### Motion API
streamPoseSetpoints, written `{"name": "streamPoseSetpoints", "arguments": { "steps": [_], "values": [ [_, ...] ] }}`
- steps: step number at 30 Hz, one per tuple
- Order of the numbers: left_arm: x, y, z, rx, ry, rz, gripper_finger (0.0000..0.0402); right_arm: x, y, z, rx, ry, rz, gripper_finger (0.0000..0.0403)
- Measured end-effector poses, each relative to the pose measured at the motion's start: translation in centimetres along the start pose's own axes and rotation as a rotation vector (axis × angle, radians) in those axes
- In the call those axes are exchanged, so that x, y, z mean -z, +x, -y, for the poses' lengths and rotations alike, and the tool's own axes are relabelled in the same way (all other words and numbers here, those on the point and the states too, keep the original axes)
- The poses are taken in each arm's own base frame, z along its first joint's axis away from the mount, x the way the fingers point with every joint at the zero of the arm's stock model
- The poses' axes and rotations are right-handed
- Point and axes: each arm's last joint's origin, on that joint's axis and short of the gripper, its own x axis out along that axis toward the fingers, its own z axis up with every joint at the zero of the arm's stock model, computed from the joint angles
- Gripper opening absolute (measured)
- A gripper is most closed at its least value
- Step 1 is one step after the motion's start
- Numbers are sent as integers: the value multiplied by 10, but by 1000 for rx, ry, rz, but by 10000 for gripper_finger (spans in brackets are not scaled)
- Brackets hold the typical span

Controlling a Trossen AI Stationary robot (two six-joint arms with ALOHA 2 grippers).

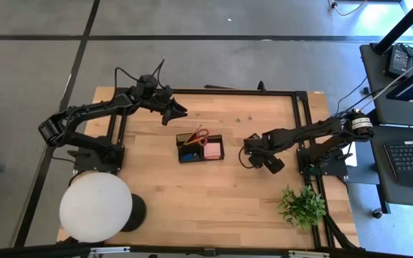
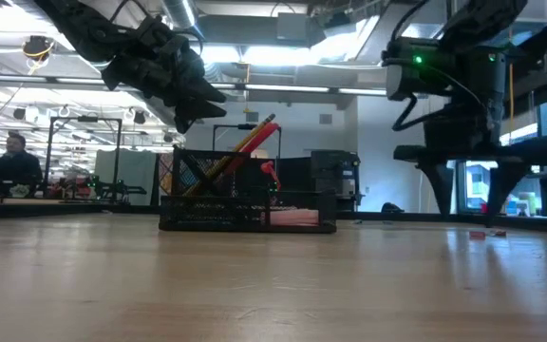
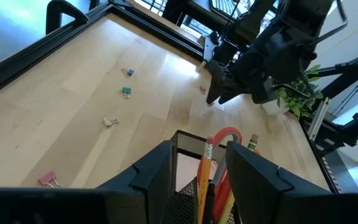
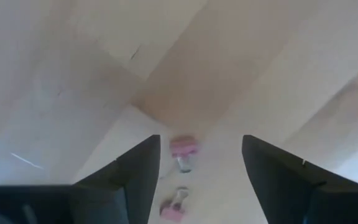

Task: Pick and place office supplies into organizer
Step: Put the pink binder clip into the desk organizer

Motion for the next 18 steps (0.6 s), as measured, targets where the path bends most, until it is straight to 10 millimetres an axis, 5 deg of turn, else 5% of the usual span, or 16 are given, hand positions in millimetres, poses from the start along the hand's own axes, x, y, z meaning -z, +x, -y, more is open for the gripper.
{"name": "streamPoseSetpoints", "arguments": {
  "steps": [9, 18],
  "values": [
    [0, 0, 0, -1, 0, 0, 147, 10, 16, -10, -6, -30, -7, 227],
    [0, 0, 0, -2, 0, 1, 147, 11, 17, -10, -41, -29, 16, 175]
  ]
}}
